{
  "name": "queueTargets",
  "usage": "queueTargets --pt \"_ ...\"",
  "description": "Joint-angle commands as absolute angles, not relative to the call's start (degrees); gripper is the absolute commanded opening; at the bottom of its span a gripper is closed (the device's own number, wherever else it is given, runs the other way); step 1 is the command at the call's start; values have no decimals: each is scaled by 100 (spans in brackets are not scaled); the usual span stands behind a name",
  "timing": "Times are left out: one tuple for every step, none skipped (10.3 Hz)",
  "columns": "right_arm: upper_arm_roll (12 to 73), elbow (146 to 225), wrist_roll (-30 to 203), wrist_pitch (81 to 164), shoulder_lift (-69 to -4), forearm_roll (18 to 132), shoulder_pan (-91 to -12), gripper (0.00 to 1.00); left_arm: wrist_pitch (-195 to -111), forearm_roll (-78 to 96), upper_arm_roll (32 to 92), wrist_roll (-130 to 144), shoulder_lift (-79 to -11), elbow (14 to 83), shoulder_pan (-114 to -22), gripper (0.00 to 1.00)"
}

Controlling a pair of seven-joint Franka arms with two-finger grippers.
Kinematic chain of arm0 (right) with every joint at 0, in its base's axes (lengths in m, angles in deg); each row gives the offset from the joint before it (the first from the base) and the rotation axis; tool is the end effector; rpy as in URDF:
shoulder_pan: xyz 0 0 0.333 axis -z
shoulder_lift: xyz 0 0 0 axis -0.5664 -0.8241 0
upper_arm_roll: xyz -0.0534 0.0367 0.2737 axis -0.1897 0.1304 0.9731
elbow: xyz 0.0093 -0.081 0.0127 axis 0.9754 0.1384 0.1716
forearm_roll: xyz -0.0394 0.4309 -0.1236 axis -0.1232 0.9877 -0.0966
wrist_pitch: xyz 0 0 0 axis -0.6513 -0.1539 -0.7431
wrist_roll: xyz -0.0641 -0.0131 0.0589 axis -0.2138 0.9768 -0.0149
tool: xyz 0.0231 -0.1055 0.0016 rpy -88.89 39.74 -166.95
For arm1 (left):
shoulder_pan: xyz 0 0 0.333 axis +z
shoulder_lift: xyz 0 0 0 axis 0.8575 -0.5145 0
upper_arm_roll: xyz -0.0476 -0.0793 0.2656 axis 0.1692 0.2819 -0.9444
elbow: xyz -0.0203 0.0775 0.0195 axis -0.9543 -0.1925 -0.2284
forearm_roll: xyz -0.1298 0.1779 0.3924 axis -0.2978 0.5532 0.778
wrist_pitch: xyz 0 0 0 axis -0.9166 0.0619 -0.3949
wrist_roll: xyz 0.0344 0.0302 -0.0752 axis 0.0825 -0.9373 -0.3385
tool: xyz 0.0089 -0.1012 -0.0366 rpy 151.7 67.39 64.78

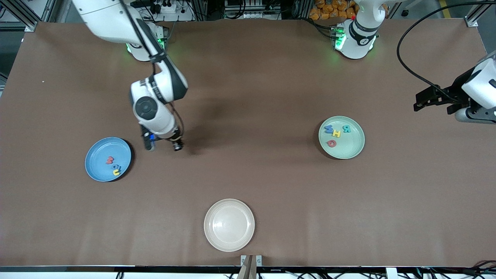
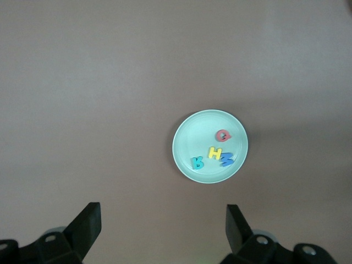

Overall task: Sort upper and lower case letters into plates
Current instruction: 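Lower the blue e onto the blue plate and open the right gripper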

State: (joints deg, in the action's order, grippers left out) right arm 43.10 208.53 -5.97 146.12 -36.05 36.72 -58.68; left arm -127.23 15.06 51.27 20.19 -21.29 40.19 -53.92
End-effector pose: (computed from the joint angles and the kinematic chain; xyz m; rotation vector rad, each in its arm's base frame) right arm 0.5546 0.1887 0.1327 2.5295 -1.6754 -0.0218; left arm 0.6220 -0.0270 0.5568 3.0815 -0.2316 -0.0589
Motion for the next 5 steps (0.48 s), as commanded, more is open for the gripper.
queueTargets --pt "4188 20822 549 14361 -3545 2786 -5027 0 -12782 1587 5069 2357 -1901 4172 -5481 100" --pt "3943 20700 1207 14334 -3554 2686 -4902 0 -12766 1735 5060 2175 -1893 4137 -5716 100" --pt "3636 20368 1918 13943 -3555 2650 -4874 0 -12513 2615 5147 1755 -1875 4136 -6084 100" --pt "3337 20060 2535 13704 -3581 2641 -4857 0 -12432 2354 5148 1142 -1867 4119 -6105 100" --pt "3256 20014 2758 13754 -3598 2650 -4743 23 -12440 1960 5087 701 -1858 4119 -6053 100"
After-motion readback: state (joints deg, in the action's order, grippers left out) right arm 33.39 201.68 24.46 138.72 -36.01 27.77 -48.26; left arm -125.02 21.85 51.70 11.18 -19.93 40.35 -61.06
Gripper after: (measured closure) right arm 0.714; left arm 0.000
